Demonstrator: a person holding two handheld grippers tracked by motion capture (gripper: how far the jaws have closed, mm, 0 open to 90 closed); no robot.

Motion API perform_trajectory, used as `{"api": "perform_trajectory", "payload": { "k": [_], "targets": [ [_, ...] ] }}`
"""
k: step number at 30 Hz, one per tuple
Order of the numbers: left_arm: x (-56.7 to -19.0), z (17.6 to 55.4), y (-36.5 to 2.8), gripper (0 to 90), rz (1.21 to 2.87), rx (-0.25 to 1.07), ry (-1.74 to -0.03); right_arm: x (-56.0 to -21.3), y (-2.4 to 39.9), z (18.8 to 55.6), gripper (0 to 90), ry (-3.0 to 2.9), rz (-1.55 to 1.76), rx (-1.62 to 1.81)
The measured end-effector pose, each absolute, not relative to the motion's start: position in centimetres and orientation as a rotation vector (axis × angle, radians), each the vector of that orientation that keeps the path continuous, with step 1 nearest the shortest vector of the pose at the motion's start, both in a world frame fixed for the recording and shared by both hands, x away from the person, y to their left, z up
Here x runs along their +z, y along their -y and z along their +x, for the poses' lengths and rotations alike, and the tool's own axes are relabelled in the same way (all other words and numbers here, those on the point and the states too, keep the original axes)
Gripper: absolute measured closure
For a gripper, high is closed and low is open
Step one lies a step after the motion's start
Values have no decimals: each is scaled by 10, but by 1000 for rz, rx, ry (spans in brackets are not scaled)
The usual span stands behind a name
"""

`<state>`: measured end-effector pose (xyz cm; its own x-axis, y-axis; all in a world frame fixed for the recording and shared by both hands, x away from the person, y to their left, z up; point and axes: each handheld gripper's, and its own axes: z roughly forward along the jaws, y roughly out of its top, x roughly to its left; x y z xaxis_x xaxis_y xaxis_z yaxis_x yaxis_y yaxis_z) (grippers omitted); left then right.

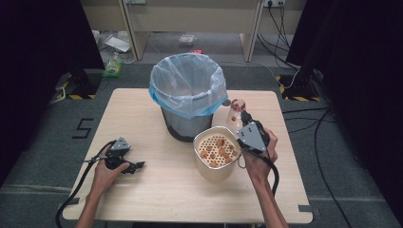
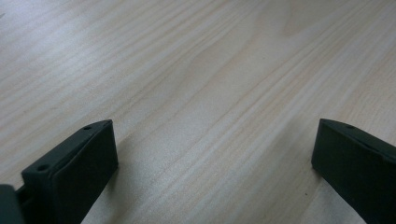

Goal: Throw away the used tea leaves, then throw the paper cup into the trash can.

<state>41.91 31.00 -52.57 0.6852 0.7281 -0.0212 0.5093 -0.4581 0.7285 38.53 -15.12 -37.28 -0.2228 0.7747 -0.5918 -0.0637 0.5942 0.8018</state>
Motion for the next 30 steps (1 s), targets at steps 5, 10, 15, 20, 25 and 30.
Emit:
{"api": "perform_trajectory", "payload": {
  "k": [5,10,15,20,25,30],
  "targets": [
    [-526,419,-310,0,2159,382,-945,-355,160,388,877,-1614,655,943],
    [-526,419,-310,0,2159,382,-944,-338,166,397,877,-1625,701,986],
    [-526,419,-310,0,2159,381,-945,-321,174,408,877,-1628,755,1031],
    [-526,419,-310,0,2159,381,-945,-297,177,415,876,-1635,772,1063],
    [-526,419,-310,0,2160,382,-945,-267,172,421,876,-1631,761,1100],
    [-526,419,-310,0,2160,382,-944,-242,154,431,876,-1645,718,1112]
  ]
}}
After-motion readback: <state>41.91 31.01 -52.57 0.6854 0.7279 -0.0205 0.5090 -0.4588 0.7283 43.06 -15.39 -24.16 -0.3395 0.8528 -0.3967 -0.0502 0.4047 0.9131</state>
